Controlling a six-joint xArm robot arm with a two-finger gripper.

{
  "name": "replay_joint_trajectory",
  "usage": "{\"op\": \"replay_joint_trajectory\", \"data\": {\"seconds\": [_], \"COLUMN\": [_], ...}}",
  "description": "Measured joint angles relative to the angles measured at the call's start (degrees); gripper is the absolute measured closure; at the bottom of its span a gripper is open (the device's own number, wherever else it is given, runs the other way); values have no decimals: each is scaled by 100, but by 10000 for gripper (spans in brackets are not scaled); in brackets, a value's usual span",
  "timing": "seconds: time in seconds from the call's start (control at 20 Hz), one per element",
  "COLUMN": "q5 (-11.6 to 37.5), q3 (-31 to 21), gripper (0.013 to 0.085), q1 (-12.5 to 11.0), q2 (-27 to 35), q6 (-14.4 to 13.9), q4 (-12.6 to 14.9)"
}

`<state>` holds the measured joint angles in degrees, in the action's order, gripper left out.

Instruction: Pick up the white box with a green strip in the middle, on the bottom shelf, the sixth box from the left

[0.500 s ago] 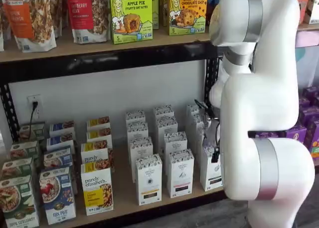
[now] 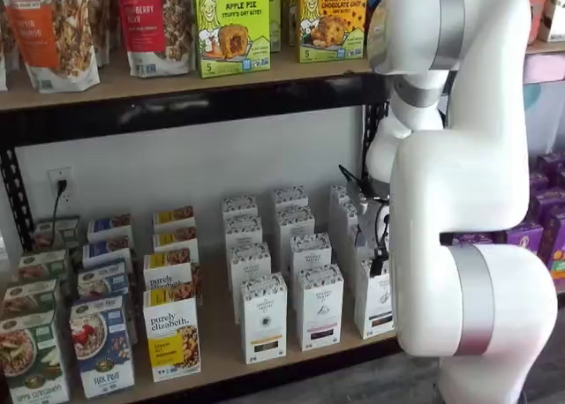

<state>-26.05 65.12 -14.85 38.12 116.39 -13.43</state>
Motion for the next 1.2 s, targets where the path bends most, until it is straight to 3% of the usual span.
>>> {"op": "replay_joint_trajectory", "data": {"seconds": [0.35,1.2], "q5": [303,153], "q3": [104,1415], "gripper": [130,130], "q1": [-29,-246], "q2": [205,1351], "q6": [-221,-502], "q4": [304,851]}}
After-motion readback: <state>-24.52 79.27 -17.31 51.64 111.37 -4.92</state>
